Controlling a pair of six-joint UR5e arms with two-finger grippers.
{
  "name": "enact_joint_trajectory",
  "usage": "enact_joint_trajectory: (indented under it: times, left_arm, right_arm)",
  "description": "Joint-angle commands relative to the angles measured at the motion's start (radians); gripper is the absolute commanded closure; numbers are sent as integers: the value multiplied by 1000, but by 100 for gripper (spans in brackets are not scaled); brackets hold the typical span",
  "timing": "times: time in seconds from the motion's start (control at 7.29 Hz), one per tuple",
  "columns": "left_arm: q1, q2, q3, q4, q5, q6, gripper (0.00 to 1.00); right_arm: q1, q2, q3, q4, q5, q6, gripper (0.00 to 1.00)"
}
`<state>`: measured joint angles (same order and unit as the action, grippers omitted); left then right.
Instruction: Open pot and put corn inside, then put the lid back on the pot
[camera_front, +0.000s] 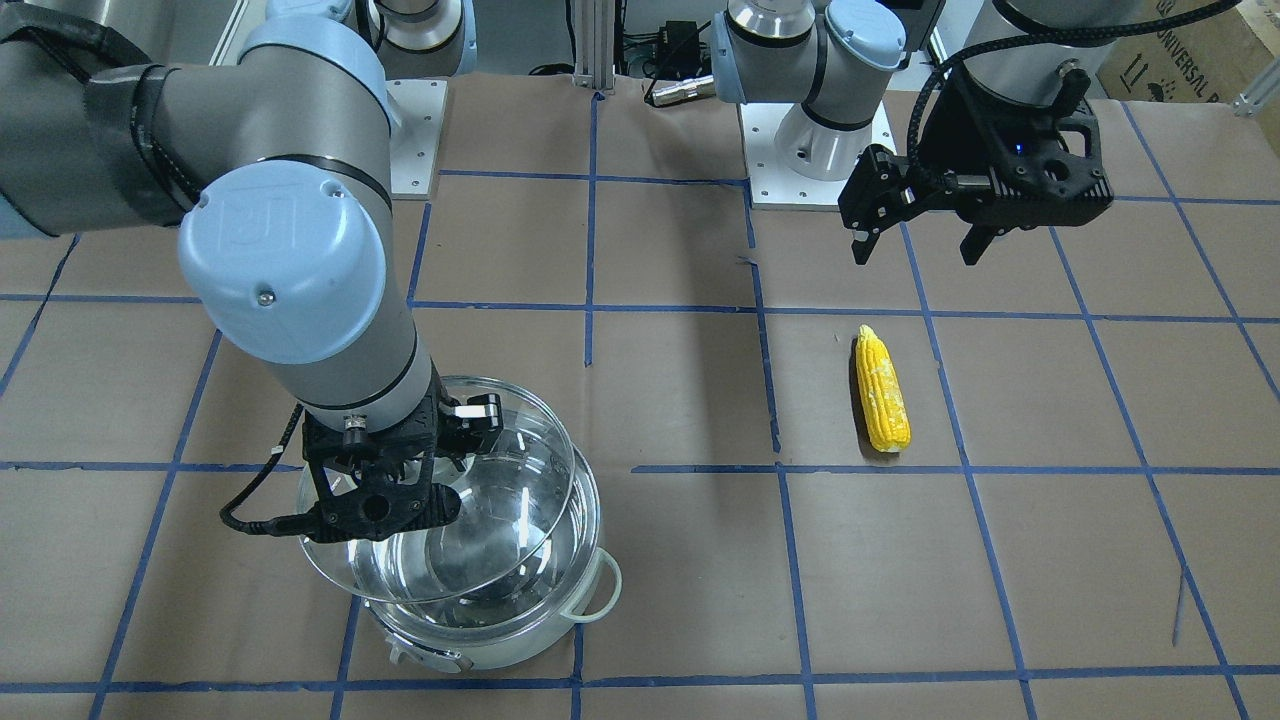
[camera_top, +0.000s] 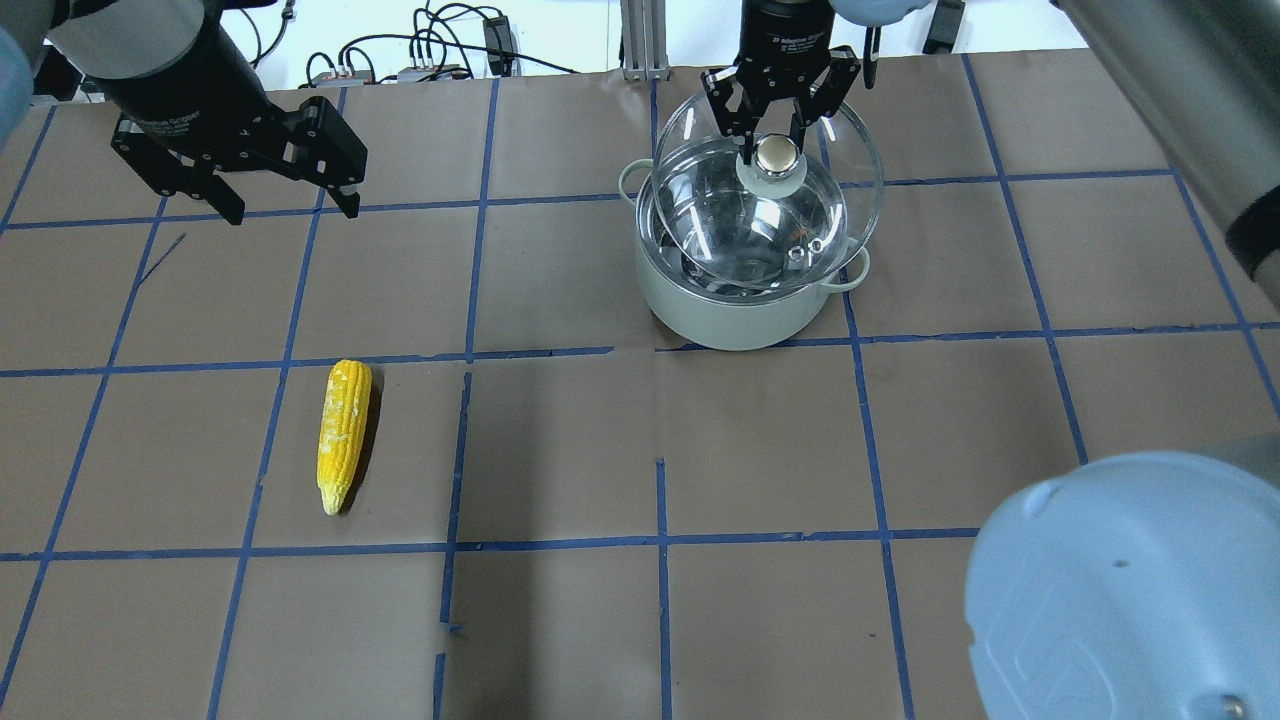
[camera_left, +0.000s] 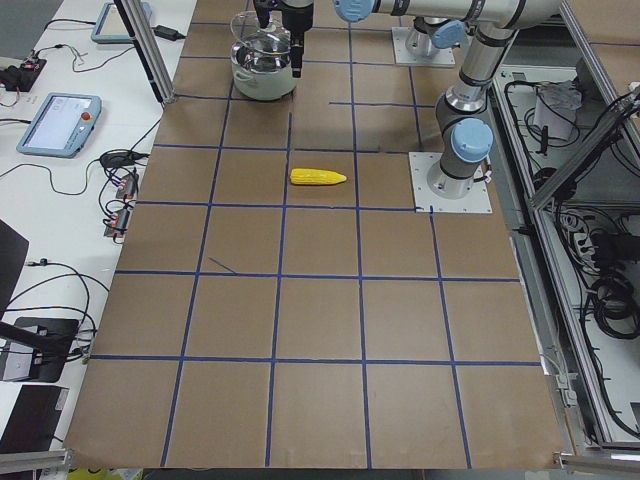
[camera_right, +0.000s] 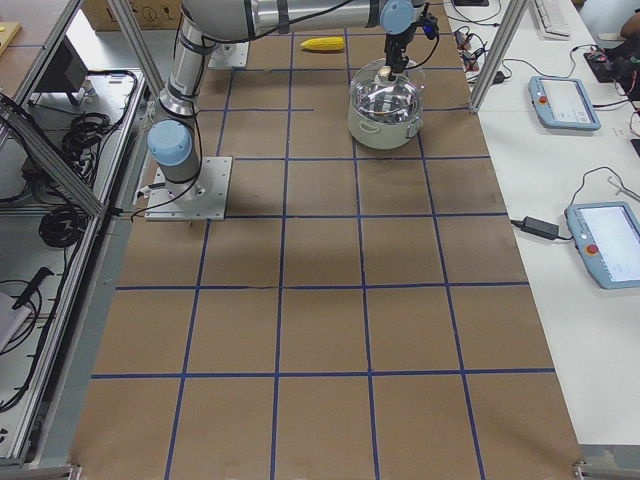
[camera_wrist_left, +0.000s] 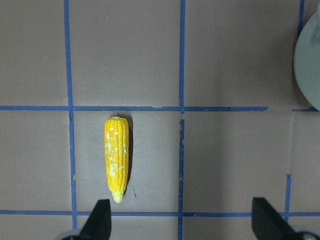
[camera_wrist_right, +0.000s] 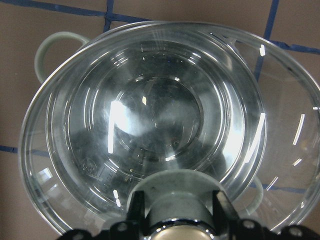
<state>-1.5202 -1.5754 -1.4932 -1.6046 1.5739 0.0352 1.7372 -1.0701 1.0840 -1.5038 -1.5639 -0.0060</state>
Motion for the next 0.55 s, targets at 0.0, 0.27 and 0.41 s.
enact_joint_trajectory:
  times: [0.0, 0.27, 0.41]
  left_arm:
    - [-1, 6, -21, -3, 2, -1, 0]
    - [24, 11, -76, 4, 0, 96, 0]
    - [64, 3, -147, 29, -9, 130, 0]
  right_arm:
    - [-53, -60, 25, 74, 2, -101, 66]
    - [-155, -161, 75, 170, -5, -246, 66]
    - [-195, -212, 124, 180, -8, -265, 66]
